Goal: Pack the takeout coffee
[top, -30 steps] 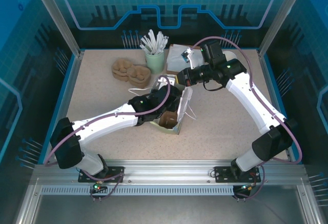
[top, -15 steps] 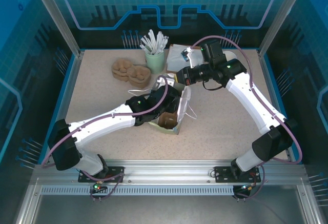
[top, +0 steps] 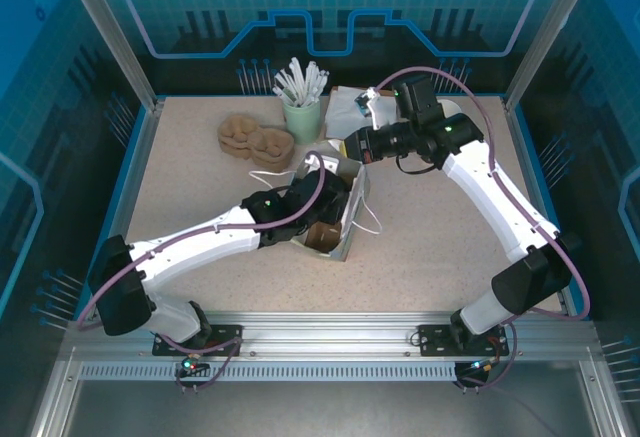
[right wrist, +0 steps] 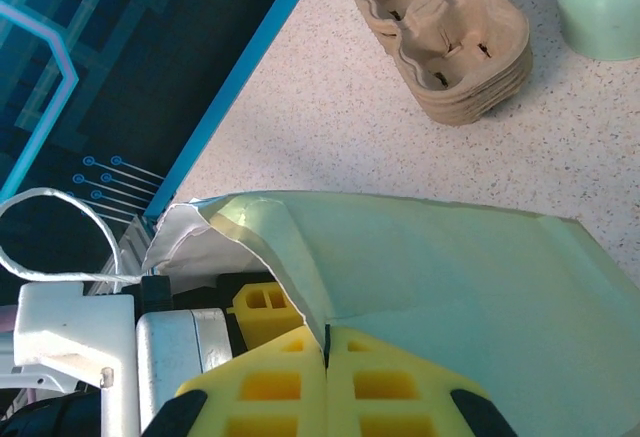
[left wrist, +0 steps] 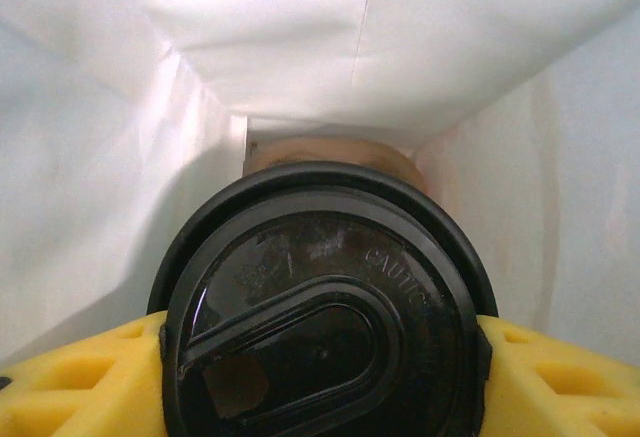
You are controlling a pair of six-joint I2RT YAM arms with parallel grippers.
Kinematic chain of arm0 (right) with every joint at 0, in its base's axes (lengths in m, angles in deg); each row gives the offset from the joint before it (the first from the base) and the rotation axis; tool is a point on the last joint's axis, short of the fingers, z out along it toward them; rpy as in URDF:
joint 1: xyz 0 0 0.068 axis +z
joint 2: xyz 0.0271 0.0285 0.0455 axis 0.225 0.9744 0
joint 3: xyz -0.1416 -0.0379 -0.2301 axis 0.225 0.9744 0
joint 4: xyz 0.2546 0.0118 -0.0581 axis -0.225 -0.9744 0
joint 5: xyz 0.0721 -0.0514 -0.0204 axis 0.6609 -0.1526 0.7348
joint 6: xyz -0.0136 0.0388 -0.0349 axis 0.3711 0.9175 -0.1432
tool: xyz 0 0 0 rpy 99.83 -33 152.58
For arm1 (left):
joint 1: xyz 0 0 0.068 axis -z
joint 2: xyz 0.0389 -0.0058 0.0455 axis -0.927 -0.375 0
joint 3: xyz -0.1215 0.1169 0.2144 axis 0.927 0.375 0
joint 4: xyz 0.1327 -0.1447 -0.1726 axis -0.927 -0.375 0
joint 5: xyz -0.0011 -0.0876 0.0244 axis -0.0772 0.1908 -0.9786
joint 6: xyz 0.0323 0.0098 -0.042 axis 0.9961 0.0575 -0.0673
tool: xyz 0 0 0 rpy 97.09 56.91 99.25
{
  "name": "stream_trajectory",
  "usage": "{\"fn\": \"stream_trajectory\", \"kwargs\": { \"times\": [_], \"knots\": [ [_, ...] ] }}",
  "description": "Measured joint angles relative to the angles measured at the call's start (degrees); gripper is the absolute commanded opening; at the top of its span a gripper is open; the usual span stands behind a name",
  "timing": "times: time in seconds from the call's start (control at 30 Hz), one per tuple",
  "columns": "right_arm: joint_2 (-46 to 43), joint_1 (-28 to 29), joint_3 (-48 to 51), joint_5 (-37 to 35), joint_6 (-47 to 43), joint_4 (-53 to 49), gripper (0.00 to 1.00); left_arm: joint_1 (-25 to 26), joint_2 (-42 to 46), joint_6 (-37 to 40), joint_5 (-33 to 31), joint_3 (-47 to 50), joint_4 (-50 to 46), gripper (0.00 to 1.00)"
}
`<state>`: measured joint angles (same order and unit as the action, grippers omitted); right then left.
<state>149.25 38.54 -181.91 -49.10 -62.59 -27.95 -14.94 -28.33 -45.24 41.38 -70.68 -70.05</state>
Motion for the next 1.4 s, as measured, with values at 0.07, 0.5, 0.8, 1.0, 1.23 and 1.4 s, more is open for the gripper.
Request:
{"fn": "stream_trajectory", "kwargs": {
  "times": [0.07, 0.5, 0.8, 1.0, 1.23, 1.4],
  "knots": [
    [0.0, -0.31, 0.0, 0.0, 0.57, 0.02, 0.0, 0.0, 0.33, 0.07, 0.02, 0.39, 0.09, 0.51],
    [0.0, -0.59, -0.02, 2.29, 0.79, 1.33, 0.0, -0.02, -1.27, 2.21, -0.17, 0.42, 3.72, 0.5],
    [0.0, -0.59, -0.02, 3.56, 0.74, 1.66, 0.0, 0.0, -3.23, 3.26, -2.01, 0.28, 6.12, 0.48],
    [0.0, -0.87, 0.02, 4.44, 0.76, 1.68, 0.0, -0.02, -3.26, 4.26, -3.04, 0.28, 7.17, 0.48],
    [0.0, -2.05, 0.55, 5.92, 1.25, 1.81, 0.0, -0.02, -3.23, 4.31, -4.26, 0.28, 7.52, 0.48],
    [0.02, -3.13, 1.33, 7.15, 2.56, 2.58, 0.0, -0.02, -3.23, 4.57, -5.22, 0.39, 8.63, 0.48]
  ]
}}
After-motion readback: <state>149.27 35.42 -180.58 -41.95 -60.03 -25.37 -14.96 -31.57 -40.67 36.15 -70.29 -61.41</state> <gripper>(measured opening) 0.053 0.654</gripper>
